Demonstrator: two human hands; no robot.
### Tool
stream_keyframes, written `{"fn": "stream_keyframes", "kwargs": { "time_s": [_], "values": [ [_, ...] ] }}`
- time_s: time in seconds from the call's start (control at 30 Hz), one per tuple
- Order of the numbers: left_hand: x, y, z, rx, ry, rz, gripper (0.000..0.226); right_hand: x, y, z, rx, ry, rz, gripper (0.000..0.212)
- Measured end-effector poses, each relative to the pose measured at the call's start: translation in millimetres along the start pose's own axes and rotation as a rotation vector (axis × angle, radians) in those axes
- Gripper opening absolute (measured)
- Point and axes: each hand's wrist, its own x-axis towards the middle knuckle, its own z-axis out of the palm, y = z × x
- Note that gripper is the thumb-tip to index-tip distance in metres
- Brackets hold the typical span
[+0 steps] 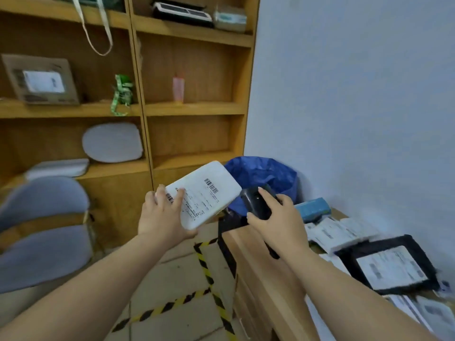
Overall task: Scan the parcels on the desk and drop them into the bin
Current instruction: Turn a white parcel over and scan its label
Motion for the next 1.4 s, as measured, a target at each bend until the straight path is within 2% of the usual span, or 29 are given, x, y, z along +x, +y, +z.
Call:
{"fn": "stream_keyframes", "kwargs": {
  "time_s": [0.23,0.47,0.77,1.0,1.13,1.4],
  "values": [
    [129,-97,26,-0.002,0.046,-0.06,0.12,121,-92,101,0.058,-0.019,-0.075,0.07],
    [260,-118,73,-0.057,0.032,-0.071,0.119,248,-103,182,0.056,-0.04,-0.067,0.07],
    [452,-92,127,-0.085,0.024,-0.028,0.119,443,-85,248,0.029,0.004,-0.048,0.072],
    [592,-66,174,-0.114,0.013,0.091,0.119,556,-60,288,-0.04,0.055,0.049,0.071],
    [675,-40,206,-0.129,0.015,0.215,0.12,607,-35,309,-0.088,0.121,0.157,0.068],
    [791,54,232,-0.245,-0.06,0.532,0.12,649,25,311,-0.052,0.311,0.553,0.065]
  ]
}}
